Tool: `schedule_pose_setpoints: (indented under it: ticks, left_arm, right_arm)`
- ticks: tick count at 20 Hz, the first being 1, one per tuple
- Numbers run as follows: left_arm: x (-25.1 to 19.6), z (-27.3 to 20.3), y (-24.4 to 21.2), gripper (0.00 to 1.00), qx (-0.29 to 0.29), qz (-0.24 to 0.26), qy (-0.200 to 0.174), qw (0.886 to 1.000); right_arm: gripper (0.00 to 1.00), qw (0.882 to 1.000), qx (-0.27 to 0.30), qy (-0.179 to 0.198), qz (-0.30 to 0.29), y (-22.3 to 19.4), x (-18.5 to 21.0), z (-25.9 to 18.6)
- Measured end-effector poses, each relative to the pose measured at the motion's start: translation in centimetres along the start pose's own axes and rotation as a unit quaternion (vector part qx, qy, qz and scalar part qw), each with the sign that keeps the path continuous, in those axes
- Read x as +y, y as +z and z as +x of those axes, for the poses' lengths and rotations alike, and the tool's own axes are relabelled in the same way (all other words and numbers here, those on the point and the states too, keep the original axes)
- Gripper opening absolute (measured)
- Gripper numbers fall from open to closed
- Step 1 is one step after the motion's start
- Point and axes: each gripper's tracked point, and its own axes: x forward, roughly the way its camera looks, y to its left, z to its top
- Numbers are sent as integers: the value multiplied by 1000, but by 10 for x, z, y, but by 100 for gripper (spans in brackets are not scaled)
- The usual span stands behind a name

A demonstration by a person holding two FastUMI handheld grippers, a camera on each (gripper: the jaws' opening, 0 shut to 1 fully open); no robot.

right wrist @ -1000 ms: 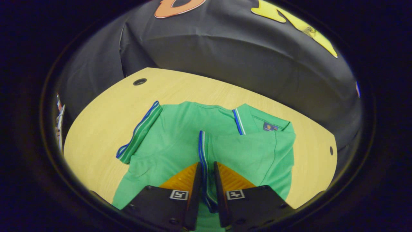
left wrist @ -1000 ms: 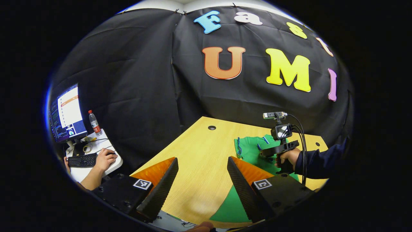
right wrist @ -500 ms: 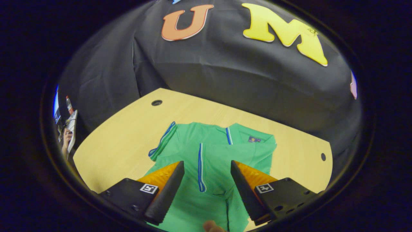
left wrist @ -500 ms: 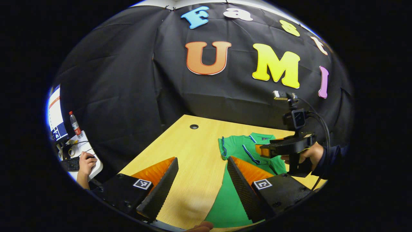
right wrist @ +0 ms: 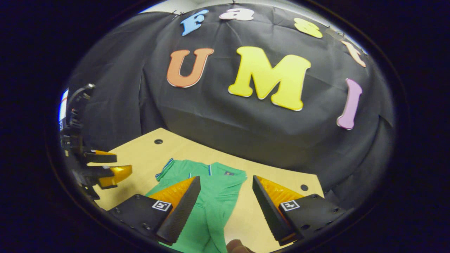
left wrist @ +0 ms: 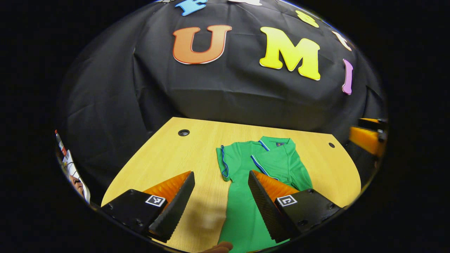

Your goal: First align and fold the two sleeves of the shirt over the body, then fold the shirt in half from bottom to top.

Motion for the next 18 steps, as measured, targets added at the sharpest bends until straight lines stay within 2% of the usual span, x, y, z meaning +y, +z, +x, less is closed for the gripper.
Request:
schedule_pose_setpoints:
  ticks: [4, 9, 14, 18]
  left_arm:
    - [-5, 62, -6, 99, 32, 6, -9, 999]
    - [-2, 127, -21, 99, 78, -31, -2, 996]
    - [0, 171, -24, 99, 101, -41, 5, 994]
    - [-2, 184, -36, 99, 123, -29, 11, 992]
  right_arm:
    - [95, 999, -4, -42, 23, -4, -26, -60]
    - [97, 994, 16, -91, 55, -17, -41, -108]
    - [96, 990, 37, -118, 62, -34, -44, -132]
    - [96, 988, 43, -119, 91, -43, -44, -137]
